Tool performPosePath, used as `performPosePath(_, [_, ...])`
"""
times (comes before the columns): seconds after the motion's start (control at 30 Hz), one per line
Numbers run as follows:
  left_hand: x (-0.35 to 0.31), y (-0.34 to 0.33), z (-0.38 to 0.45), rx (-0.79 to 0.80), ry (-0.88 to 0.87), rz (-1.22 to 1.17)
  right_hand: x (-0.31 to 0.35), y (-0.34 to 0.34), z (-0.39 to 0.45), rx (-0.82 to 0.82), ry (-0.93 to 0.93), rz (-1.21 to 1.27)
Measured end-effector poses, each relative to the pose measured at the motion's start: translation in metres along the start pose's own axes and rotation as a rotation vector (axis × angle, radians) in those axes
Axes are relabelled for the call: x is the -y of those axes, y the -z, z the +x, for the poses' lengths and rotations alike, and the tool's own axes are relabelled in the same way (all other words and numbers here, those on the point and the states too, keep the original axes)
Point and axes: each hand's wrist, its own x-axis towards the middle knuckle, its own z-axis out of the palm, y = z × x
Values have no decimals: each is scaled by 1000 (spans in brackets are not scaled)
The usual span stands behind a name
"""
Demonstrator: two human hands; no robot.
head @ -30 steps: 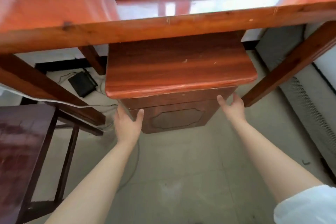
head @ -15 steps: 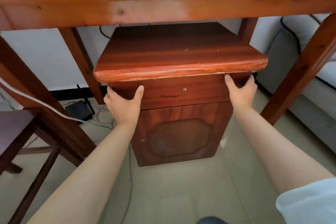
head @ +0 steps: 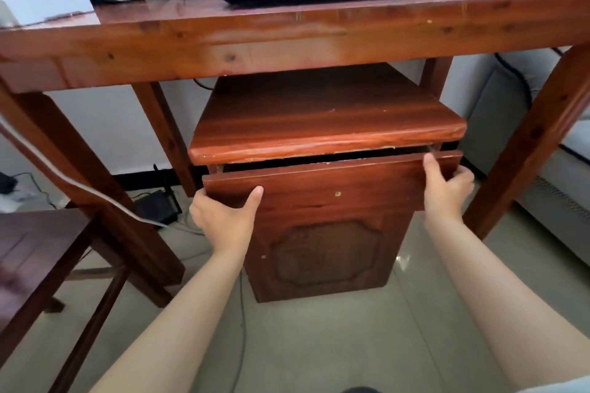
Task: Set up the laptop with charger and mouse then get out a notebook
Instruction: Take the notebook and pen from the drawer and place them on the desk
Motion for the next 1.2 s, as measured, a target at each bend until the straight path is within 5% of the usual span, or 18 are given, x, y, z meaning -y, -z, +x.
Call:
performPosePath(0.13, [15, 23, -25, 27, -92, -5, -6, 20, -21, -162, -58, 25])
performPosePath(0.3, [19, 46, -22, 173, -215, 133, -2, 31, -36, -91, -60, 3])
performPosePath(0.47, [2, 52, -10, 203, -819, 700, 2, 21, -47, -17, 574, -712])
performPosePath(0.6, [-18, 52, 2, 404, -877, 936, 5, 20, -50, 275, 939, -1063])
performPosePath(0.73, [-26, 50, 6, 476, -938, 1007, 22, 20, -43, 493, 1010, -1240])
performPosePath(1.07, [-21, 70, -16, 434, -1083, 1061, 15, 44, -48, 521, 1168, -1020])
performPosePath(1.2, [-13, 73, -24, 677, -1201, 1213, -9, 56, -60, 566, 1264, -1038])
